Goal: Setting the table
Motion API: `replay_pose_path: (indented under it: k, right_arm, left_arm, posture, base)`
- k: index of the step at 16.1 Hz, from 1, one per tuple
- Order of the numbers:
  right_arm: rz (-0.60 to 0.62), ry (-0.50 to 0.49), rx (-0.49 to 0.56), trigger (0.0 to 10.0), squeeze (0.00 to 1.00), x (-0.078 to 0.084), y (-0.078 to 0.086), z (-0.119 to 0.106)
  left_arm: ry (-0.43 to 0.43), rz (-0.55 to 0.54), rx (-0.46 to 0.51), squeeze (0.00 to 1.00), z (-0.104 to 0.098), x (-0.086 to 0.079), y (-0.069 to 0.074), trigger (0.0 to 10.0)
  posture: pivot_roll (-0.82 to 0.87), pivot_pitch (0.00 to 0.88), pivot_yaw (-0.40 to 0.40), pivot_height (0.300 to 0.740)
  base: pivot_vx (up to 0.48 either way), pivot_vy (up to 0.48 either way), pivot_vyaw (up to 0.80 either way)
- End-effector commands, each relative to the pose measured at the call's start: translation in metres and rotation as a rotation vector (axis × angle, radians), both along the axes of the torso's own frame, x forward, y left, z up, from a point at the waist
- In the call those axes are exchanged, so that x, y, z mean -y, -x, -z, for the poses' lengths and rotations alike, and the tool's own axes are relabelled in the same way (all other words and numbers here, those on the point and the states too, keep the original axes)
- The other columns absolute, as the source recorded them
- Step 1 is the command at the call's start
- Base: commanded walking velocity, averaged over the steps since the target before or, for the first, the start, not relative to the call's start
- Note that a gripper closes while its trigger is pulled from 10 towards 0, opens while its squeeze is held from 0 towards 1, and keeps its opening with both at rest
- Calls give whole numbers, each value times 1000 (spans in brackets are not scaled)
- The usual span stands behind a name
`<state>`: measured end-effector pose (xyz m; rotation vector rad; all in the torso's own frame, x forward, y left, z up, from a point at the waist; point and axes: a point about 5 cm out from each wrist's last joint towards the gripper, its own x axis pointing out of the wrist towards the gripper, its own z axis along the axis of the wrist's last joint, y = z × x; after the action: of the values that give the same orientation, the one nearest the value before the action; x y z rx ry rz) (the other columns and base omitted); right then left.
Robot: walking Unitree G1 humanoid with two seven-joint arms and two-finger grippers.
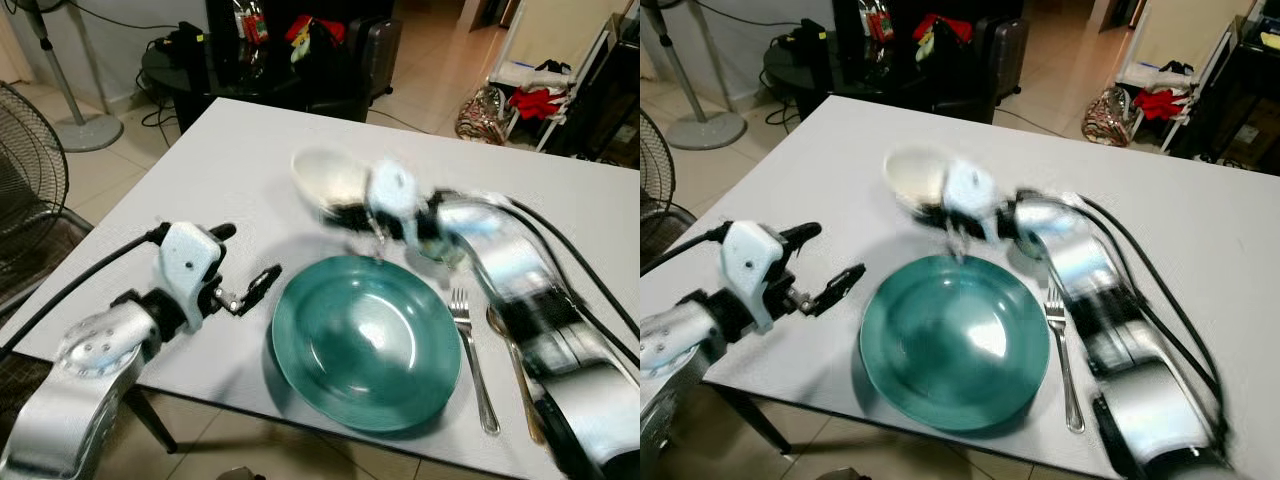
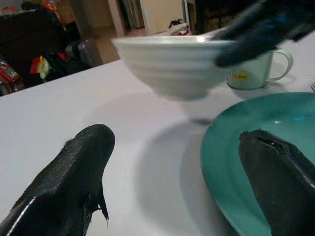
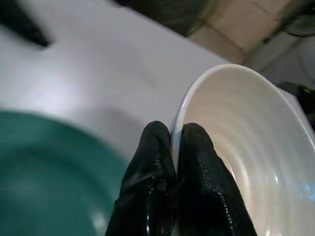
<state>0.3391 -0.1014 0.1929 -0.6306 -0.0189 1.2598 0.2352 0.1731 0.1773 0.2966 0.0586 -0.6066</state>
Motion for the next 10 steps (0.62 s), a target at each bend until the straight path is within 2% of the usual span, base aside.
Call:
replay_pose_path:
  k: [1,4,6,10]
  right_arm:
    - [-64,10,48,0,0,-2,10,-16]
    - [-138,93,25,0,0,11,46,-8]
    - [-196,142,-23,0,0,14,70,-1]
    - [-216,234,-101,0,0,19,95,13]
  left_arm:
    - [-7,-2,7,0,-3,-1,4,10000]
    - [-13,10,-19,0,2,0,10,10000]
    - [-7,27,-21,0,1,5,10,10000]
    - [-3,51,-23,0,1,9,9,10000]
  posture:
    - [21,0,-56,740]
    - [2,0,-44,740]
    - [-6,0,-40,740]
    - [-21,0,-33,740]
  base:
    - [0,0,0]
    - [0,0,0]
    - [0,0,0]
    - [0,0,0]
